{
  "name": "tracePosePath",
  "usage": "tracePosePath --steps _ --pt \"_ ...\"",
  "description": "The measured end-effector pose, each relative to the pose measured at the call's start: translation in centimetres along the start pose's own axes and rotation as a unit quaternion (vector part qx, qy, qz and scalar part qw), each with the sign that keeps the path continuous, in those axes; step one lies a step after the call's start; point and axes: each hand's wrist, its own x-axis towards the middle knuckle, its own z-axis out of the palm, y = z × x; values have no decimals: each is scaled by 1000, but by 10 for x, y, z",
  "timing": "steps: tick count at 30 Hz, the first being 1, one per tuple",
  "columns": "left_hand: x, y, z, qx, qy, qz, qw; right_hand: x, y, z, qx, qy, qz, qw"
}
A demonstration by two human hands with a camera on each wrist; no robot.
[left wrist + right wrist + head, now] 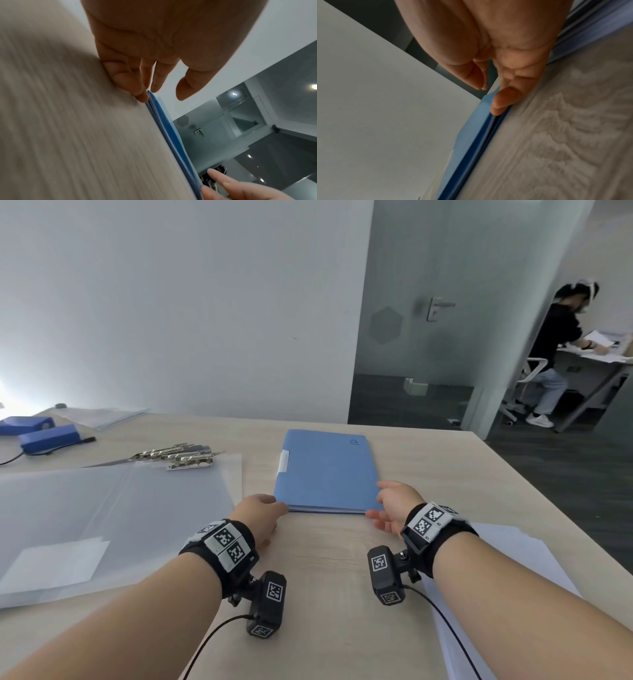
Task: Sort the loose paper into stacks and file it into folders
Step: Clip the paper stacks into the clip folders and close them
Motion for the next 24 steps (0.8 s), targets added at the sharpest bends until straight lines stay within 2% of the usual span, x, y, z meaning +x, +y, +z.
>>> tracePosePath --steps 5,9,14,20,24 --pt "-39 12 17 -88 14 48 995 -35 5 -41 24 -3 -27 999" --pt "-95 18 63 -133 -89 49 986 -71 22 -95 -21 27 -65 997" --pt "-145 14 123 -158 -147 60 975 -118 53 -167 -57 87 -77 992" --pt "-162 12 159 -95 -151 74 981 -143 81 -237 -56 155 -59 985" --pt "-162 15 169 -46 -184 63 980 -148 93 -257 -38 140 -17 989"
